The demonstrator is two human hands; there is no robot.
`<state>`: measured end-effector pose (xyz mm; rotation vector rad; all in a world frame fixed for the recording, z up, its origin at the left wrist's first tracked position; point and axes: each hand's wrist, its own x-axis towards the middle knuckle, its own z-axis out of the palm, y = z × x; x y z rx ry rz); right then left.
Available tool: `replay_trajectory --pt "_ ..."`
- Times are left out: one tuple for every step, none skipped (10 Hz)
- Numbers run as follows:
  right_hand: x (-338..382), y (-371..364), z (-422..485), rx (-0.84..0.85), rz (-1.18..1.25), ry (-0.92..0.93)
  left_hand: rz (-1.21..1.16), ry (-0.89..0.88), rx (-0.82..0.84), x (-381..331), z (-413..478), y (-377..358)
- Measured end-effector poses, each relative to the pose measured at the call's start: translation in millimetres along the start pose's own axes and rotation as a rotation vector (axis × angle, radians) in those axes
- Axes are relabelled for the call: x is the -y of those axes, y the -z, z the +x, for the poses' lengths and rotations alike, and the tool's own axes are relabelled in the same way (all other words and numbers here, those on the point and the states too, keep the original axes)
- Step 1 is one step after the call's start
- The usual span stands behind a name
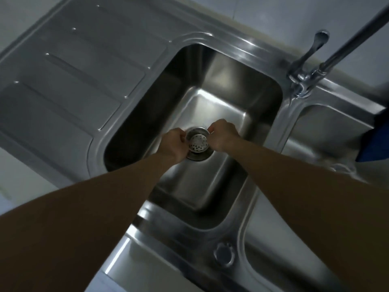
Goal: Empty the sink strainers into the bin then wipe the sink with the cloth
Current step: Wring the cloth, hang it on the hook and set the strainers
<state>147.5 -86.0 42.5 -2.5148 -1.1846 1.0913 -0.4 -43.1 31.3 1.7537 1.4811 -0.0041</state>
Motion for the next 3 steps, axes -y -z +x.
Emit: replay_trajectory --pt "-5 -8 9 0.023 -0.012 -0.032 0.054 -0.017 0.042 2 11 -4" --pt "-10 -15 16 0.073 -0.048 -0.049 0.097 -0.009 0.106 4 19 -6" --pt "-11 -15 15 0.067 -0.052 -0.063 0.157 -0.011 0.125 5 23 -4"
